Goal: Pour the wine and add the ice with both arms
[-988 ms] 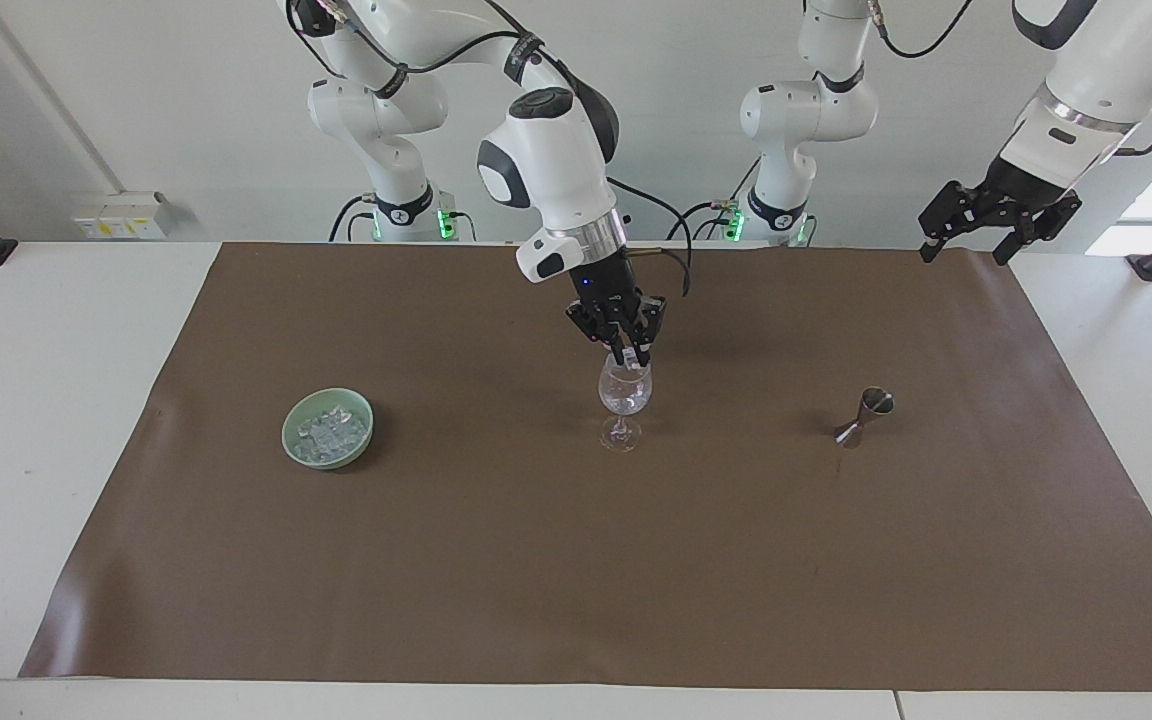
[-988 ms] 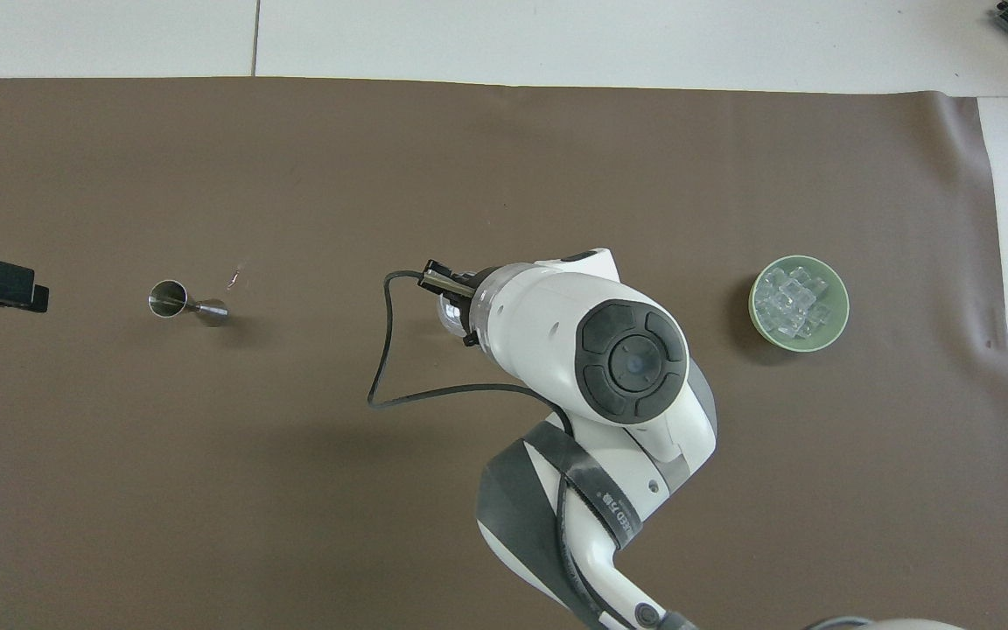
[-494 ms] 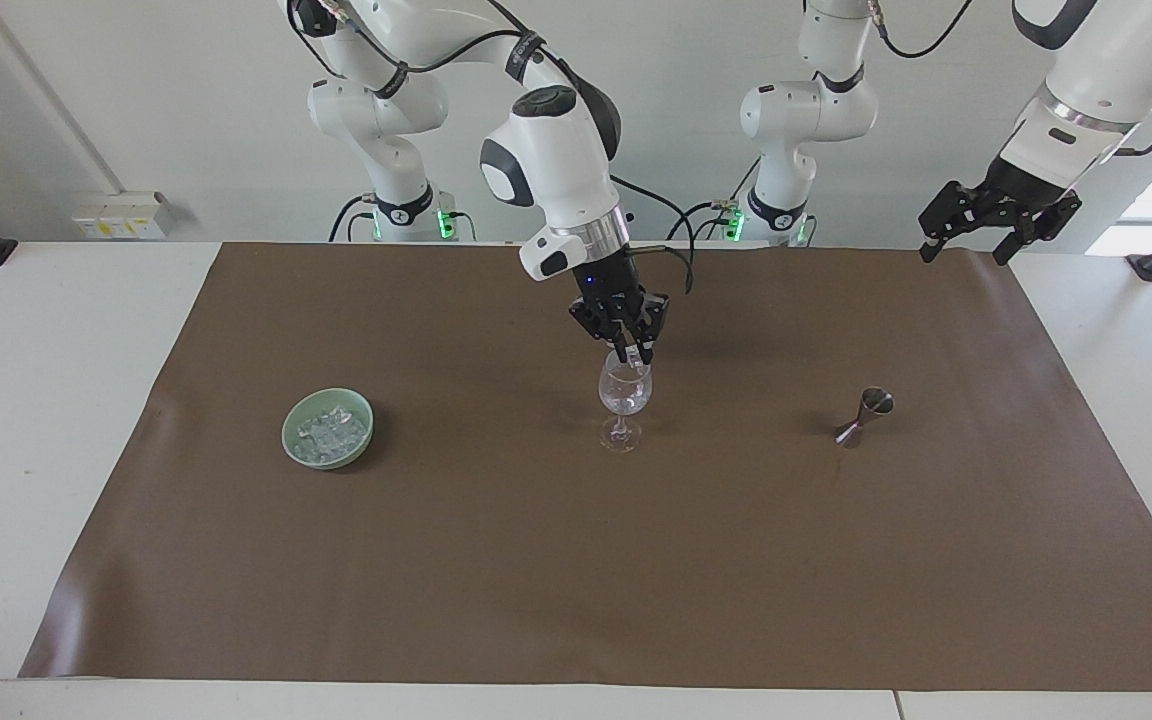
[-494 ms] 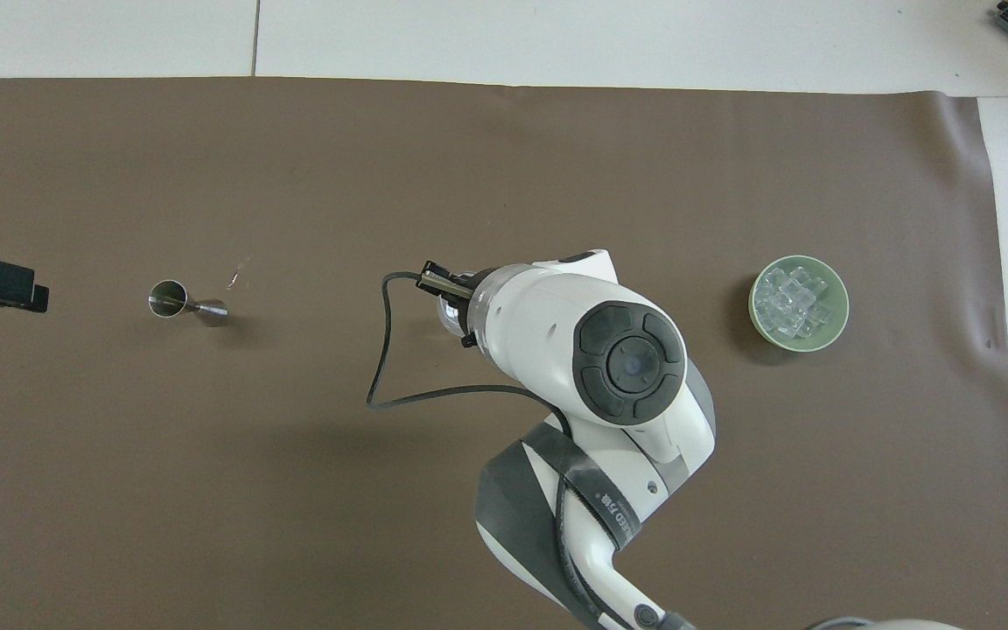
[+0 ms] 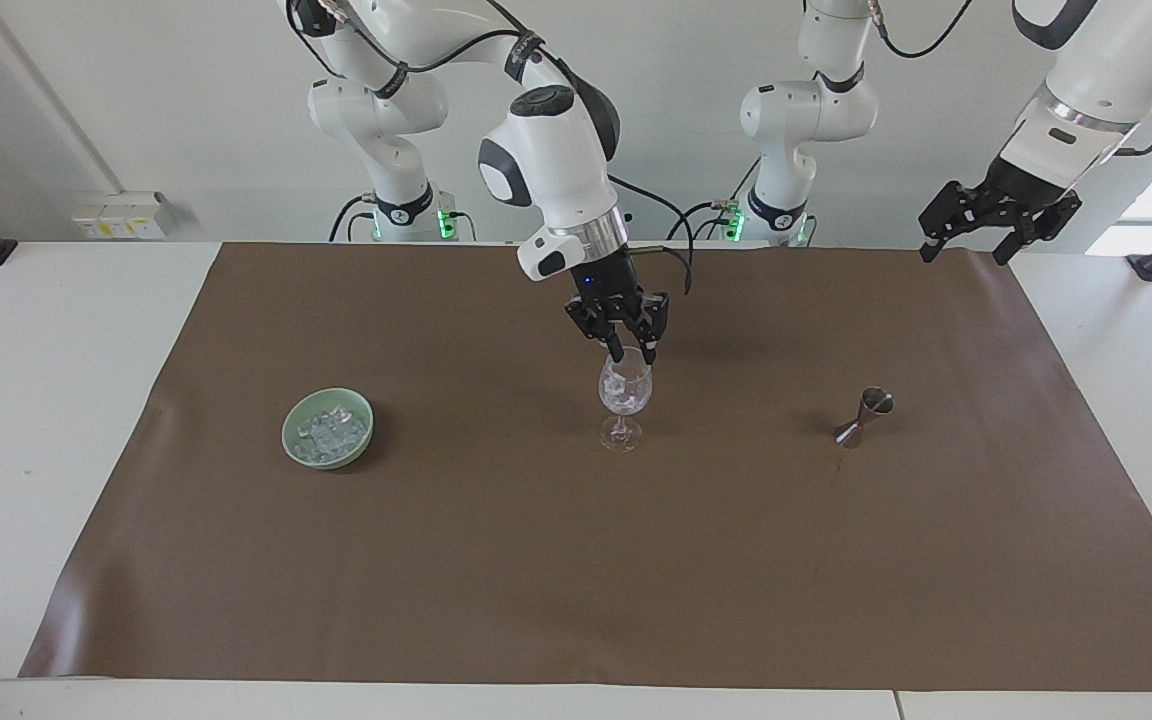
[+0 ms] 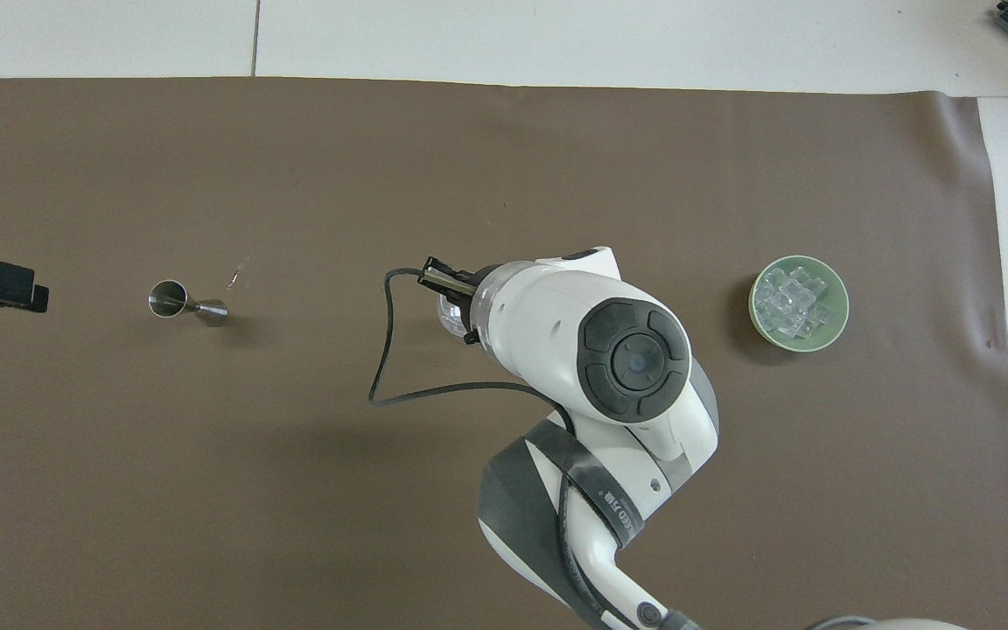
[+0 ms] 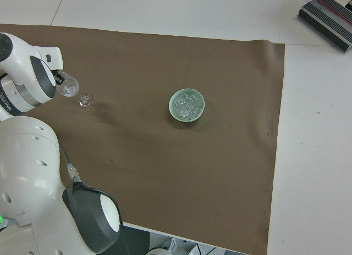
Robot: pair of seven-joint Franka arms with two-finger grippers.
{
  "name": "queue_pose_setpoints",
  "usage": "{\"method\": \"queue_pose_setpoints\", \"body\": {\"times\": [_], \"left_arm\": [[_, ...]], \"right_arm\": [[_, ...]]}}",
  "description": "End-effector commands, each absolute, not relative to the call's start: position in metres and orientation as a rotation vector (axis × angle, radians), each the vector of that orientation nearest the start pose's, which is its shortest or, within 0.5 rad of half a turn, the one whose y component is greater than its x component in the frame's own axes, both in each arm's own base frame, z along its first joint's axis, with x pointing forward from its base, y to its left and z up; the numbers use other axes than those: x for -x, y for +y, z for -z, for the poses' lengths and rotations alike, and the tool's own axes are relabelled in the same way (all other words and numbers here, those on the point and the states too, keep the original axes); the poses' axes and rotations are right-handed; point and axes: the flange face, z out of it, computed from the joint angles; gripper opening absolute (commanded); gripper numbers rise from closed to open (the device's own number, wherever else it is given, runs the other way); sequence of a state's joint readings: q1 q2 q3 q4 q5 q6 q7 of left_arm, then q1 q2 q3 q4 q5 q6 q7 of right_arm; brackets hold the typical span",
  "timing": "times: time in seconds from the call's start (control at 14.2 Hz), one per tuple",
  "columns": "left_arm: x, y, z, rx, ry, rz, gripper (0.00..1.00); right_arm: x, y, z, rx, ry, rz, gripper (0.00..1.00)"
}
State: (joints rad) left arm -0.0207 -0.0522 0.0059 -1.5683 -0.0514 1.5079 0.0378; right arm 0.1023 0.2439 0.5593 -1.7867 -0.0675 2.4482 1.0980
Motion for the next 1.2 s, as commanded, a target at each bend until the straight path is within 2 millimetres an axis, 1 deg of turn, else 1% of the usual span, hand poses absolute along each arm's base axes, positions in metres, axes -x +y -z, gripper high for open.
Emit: {"method": "queue_pose_setpoints", "body": {"times": [0.0, 0.07, 0.14, 0.28, 0.42, 0.49, 0.71, 0.85, 0.92, 1.06, 1.13], "left_arm": [[-0.524, -0.012, -0.649, 3.171, 0.095, -0.002, 1.00], [-0.524, -0.011, -0.649, 3.172, 0.093, -0.002, 1.00], [-0.524, -0.011, -0.649, 3.172, 0.092, -0.002, 1.00], [-0.524, -0.011, -0.649, 3.172, 0.092, -0.002, 1.00], [-0.524, -0.012, -0.649, 3.171, 0.095, -0.002, 1.00], [-0.524, -0.012, -0.649, 3.171, 0.095, -0.002, 1.00], [-0.524, -0.011, -0.649, 3.172, 0.092, -0.002, 1.00], [-0.524, -0.012, -0.649, 3.171, 0.095, -0.002, 1.00], [-0.524, -0.011, -0.649, 3.172, 0.093, -0.002, 1.00], [-0.524, -0.012, -0.649, 3.171, 0.095, -0.002, 1.00], [-0.524, -0.012, -0.649, 3.171, 0.095, -0.002, 1.00]], "right_arm": [[-0.538, 0.382, -0.490, 2.658, 0.623, 0.345, 0.65], [-0.540, 0.381, -0.493, 2.653, 0.621, 0.354, 0.80], [-0.541, 0.380, -0.497, 2.649, 0.621, 0.364, 1.00], [-0.552, 0.366, -0.502, 2.666, 0.608, 0.422, 1.00], [-0.571, 0.330, -0.505, 2.723, 0.637, 0.512, 1.00], [-0.578, 0.313, -0.507, 2.771, 0.622, 0.543, 1.00], [-0.595, 0.250, -0.519, 2.907, 0.562, 0.581, 1.00], [-0.599, 0.215, -0.528, 2.974, 0.533, 0.587, 1.00], [-0.599, 0.202, -0.532, 3.014, 0.508, 0.571, 1.00], [-0.596, 0.168, -0.547, 3.073, 0.486, 0.537, 1.00], [-0.592, 0.154, -0.554, 3.100, 0.469, 0.516, 1.00]]}}
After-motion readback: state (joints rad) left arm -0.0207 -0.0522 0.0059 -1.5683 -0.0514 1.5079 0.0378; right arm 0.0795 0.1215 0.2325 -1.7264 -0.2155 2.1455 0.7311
